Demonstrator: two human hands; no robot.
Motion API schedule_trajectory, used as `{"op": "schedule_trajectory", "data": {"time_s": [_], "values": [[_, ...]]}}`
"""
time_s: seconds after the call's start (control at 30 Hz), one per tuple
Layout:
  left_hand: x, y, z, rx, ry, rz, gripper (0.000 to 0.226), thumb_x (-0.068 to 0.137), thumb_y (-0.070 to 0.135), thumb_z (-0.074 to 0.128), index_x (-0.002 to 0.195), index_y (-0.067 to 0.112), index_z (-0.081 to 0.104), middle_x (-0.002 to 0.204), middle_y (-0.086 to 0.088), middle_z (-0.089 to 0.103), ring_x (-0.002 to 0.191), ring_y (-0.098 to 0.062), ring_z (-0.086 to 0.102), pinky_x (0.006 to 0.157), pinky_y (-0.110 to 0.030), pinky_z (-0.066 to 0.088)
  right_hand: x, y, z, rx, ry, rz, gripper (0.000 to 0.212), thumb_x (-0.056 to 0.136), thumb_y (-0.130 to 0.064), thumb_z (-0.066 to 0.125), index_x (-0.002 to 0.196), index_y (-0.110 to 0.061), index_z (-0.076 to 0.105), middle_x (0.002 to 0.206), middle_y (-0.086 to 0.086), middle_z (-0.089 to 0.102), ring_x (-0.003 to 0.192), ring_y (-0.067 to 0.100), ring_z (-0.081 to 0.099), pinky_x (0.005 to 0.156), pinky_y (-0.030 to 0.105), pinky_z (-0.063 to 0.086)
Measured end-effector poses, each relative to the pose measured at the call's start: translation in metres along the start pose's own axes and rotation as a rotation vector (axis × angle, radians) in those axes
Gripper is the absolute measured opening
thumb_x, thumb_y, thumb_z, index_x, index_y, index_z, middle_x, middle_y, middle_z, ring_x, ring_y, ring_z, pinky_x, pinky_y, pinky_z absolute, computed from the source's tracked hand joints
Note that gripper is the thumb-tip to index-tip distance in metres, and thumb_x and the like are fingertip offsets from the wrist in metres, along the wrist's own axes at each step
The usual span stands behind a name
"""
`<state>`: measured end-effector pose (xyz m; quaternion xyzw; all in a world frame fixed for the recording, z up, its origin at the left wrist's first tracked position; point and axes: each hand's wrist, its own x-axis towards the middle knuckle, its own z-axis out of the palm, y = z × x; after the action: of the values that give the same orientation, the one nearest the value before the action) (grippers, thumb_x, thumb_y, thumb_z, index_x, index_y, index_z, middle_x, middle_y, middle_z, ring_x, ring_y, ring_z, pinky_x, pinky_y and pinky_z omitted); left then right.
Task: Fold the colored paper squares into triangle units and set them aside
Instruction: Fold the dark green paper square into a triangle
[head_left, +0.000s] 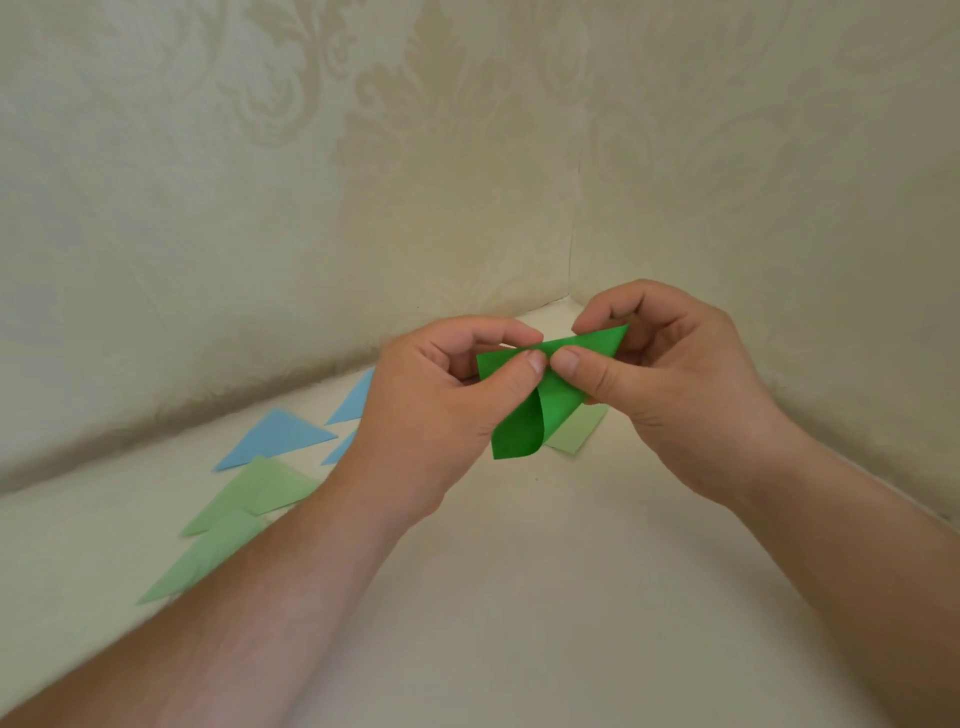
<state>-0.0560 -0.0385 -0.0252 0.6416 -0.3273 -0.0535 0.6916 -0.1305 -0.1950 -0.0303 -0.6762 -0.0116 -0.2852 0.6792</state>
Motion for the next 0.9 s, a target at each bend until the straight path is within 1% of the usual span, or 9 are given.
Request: {"op": "schedule_trajectory", "data": {"time_s": [0.1,0.2,0.27,0.33,0.47,0.53,0.63,0.73,0.9], "values": [[0.001,-0.001,-0.001,-0.006,0.023,0.001,0.015,0.088,-0.007,0.072,0.089,0.008,0.073,0.052,0.016,0.063,0.048,0.002,0.056,0.053,-0.009,0.044,0.001,0.0,-0.001,0.028,0.005,0.013,0.015,0.074,-0.016,0.081,0.085,-0.019,0.07,0.072,0.002,0.068,0.071,0.021,0.066,0.071,0.037,0.061],[0.001,-0.001,-0.002,-0.015,0.033,-0.003,0.016,0.088,-0.007,0.073,0.089,0.009,0.074,0.054,0.014,0.065,0.049,0.001,0.059,0.053,-0.01,0.046,0.002,0.0,-0.004,0.048,0.014,0.041,0.02,0.079,-0.01,0.08,0.092,-0.023,0.071,0.075,0.003,0.07,0.078,0.026,0.068,0.083,0.047,0.06],[0.001,-0.001,-0.003,-0.021,0.048,-0.007,0.017,0.087,-0.006,0.074,0.088,0.011,0.075,0.062,0.01,0.071,0.054,0.0,0.063,0.056,-0.013,0.049,0.003,-0.002,-0.004,0.063,-0.029,0.137,0.038,0.076,-0.012,0.082,0.109,-0.026,0.066,0.087,0.007,0.075,0.084,0.025,0.071,0.084,0.047,0.059],[0.002,-0.002,-0.002,-0.021,0.073,-0.008,0.018,0.086,-0.005,0.076,0.086,0.013,0.076,0.07,0.007,0.075,0.061,-0.002,0.066,0.06,-0.015,0.052,0.001,-0.001,-0.002,0.065,-0.086,0.284,0.053,0.074,-0.018,0.086,0.12,-0.027,0.061,0.095,0.006,0.077,0.084,0.022,0.071,0.078,0.038,0.06],[0.003,-0.001,0.0,-0.025,0.106,-0.031,0.016,0.087,-0.004,0.075,0.086,0.012,0.075,0.059,0.014,0.069,0.052,0.002,0.06,0.05,-0.01,0.044,-0.001,0.0,0.001,0.058,-0.169,0.418,0.012,0.093,-0.016,0.069,0.104,-0.017,0.074,0.091,0.004,0.071,0.074,0.016,0.06,0.074,0.031,0.054],[0.003,-0.001,0.0,-0.032,0.123,-0.05,0.016,0.087,-0.003,0.075,0.086,0.013,0.074,0.056,0.015,0.066,0.051,0.003,0.059,0.047,-0.008,0.041,0.001,0.001,-0.001,0.045,-0.137,0.43,0.011,0.095,-0.014,0.067,0.101,-0.009,0.074,0.089,0.006,0.068,0.073,0.016,0.06,0.074,0.03,0.053],[0.005,-0.003,-0.002,-0.079,0.138,-0.079,0.018,0.086,-0.003,0.076,0.085,0.015,0.075,0.064,0.01,0.071,0.059,0.0,0.064,0.056,-0.013,0.048,0.002,0.001,-0.002,0.032,-0.102,0.435,0.022,0.094,-0.013,0.068,0.105,0.006,0.067,0.086,0.009,0.063,0.072,0.016,0.059,0.074,0.031,0.053],[0.007,-0.007,-0.003,-0.13,0.144,-0.122,0.02,0.085,-0.002,0.077,0.082,0.018,0.077,0.071,0.003,0.074,0.067,-0.009,0.068,0.062,-0.02,0.054,0.002,0.0,-0.001,0.02,-0.095,0.436,0.006,0.093,-0.009,0.067,0.089,-0.007,0.071,0.08,0.006,0.063,0.07,0.017,0.059,0.074,0.033,0.053],[0.009,-0.01,-0.004,-0.163,0.166,-0.153,0.021,0.085,0.001,0.078,0.08,0.021,0.08,0.081,-0.005,0.077,0.079,-0.021,0.072,0.073,-0.032,0.059,0.002,-0.002,0.001,0.048,-0.064,0.466,0.014,0.092,-0.01,0.069,0.08,-0.015,0.07,0.077,0.003,0.065,0.069,0.017,0.06,0.072,0.032,0.053]]}}
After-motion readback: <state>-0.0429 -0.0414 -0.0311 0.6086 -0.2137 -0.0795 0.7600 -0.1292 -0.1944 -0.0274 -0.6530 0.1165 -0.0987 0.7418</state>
